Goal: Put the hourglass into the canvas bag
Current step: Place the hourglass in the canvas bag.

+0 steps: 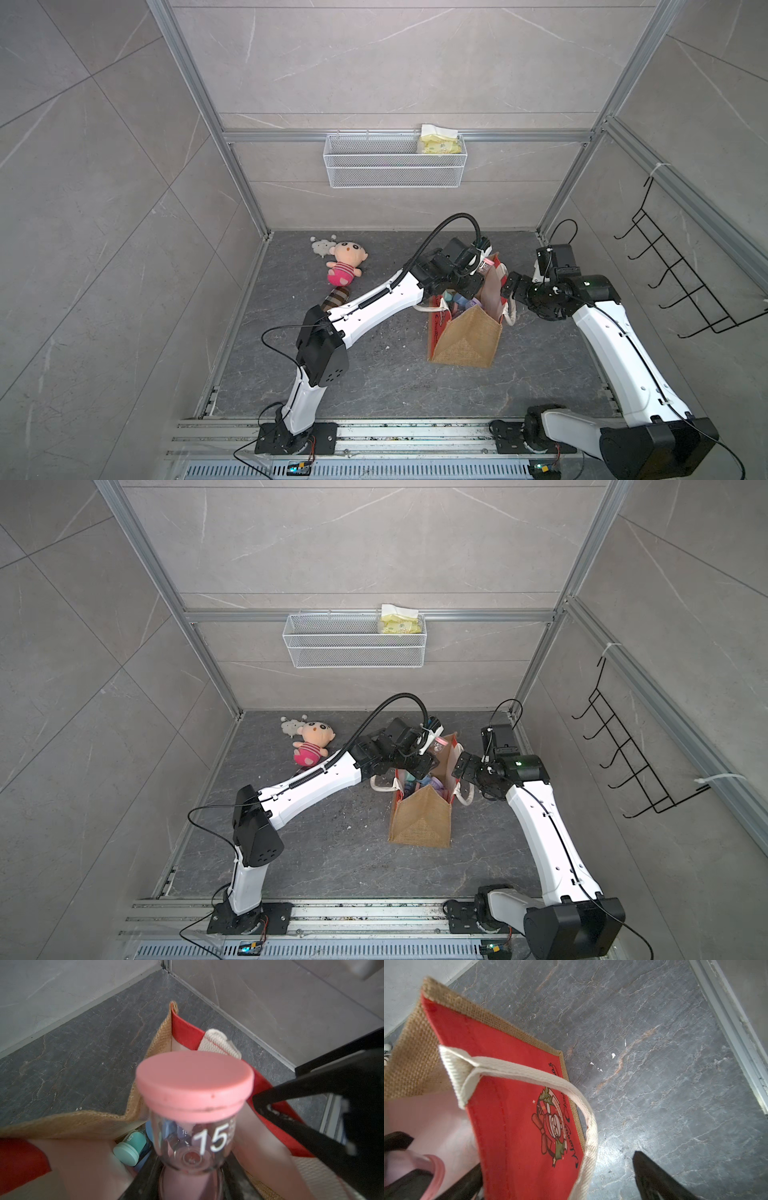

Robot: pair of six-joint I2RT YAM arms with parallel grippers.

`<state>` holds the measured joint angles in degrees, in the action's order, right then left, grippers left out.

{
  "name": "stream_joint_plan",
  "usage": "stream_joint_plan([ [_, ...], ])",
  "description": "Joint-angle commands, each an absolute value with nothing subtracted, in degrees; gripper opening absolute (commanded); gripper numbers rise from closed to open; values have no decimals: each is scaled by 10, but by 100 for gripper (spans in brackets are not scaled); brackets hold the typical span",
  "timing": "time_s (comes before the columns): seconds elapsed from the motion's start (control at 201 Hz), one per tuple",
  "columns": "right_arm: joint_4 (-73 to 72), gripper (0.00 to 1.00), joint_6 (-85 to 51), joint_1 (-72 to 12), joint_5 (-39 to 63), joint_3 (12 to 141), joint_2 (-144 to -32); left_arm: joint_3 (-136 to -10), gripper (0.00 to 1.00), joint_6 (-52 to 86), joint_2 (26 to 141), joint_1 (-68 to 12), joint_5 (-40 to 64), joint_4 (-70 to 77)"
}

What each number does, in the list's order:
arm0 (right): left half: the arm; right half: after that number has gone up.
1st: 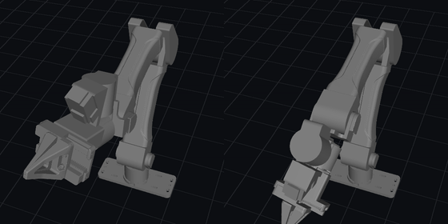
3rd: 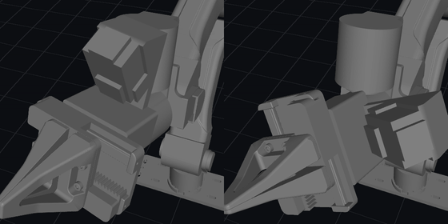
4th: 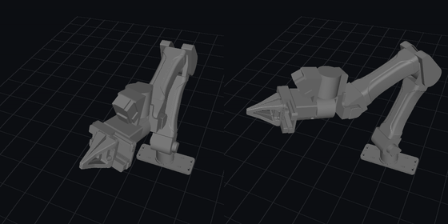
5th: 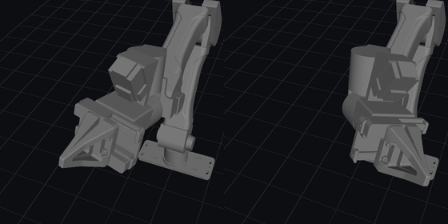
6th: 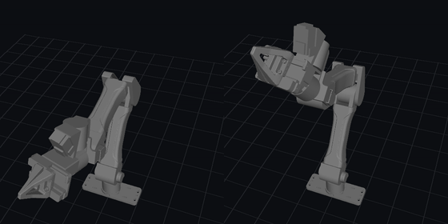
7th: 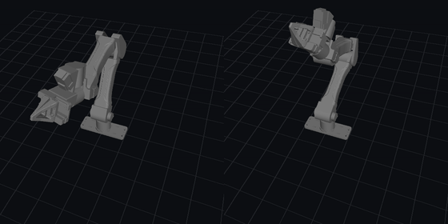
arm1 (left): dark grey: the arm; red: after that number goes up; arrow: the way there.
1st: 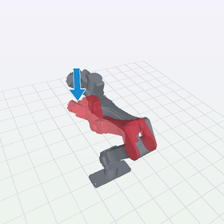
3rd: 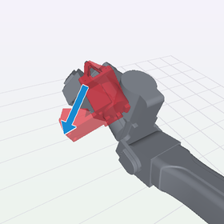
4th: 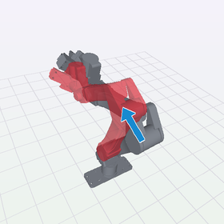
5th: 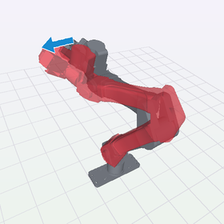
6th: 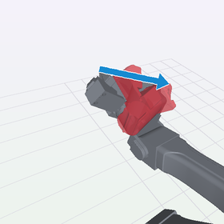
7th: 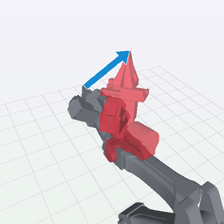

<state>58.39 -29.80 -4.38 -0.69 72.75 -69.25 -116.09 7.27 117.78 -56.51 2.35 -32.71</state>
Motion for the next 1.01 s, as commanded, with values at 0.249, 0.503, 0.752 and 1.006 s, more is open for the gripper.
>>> stream_joint_plan([
  [0.249, 569, 100, -299, -39, -20, 712, -678, -1332, 0, 27, 1330, -563, -11, -532],
  [0.503, 567, 99, -305, -38, -33, 717, -671, -1333, 9, 46, 1386, -558, -42, -558],
  [0.752, 561, 99, -307, -39, -26, 714, -666, -1345, 44, 56, 1405, -558, -50, -566],
  [1.006, 547, 99, -308, -39, -15, 718, -659, -1353, 86, 55, 1362, -556, -39, -537],
])
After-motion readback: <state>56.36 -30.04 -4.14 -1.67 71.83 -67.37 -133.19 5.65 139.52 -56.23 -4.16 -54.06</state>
